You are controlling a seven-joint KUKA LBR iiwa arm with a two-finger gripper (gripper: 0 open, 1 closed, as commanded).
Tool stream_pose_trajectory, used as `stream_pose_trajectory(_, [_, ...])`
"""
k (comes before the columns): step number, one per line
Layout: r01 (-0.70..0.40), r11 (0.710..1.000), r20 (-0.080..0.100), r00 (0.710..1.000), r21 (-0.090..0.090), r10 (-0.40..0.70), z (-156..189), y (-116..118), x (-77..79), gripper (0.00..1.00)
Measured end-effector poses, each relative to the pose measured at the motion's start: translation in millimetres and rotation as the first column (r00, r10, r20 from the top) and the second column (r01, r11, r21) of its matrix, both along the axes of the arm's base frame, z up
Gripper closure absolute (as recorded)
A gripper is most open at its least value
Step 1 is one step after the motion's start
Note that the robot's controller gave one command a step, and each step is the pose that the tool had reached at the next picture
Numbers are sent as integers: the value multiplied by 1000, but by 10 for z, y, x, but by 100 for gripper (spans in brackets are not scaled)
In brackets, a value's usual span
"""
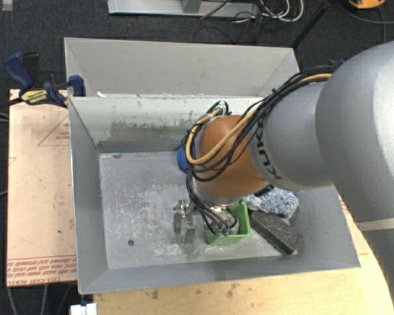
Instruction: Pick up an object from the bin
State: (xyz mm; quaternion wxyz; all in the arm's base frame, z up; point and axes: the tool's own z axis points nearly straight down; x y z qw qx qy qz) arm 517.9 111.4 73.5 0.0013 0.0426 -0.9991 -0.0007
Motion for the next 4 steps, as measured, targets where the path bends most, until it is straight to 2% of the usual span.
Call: stream_pose_trajectory(4, [2,1000,4,1000,0,-2,353,3,7,100])
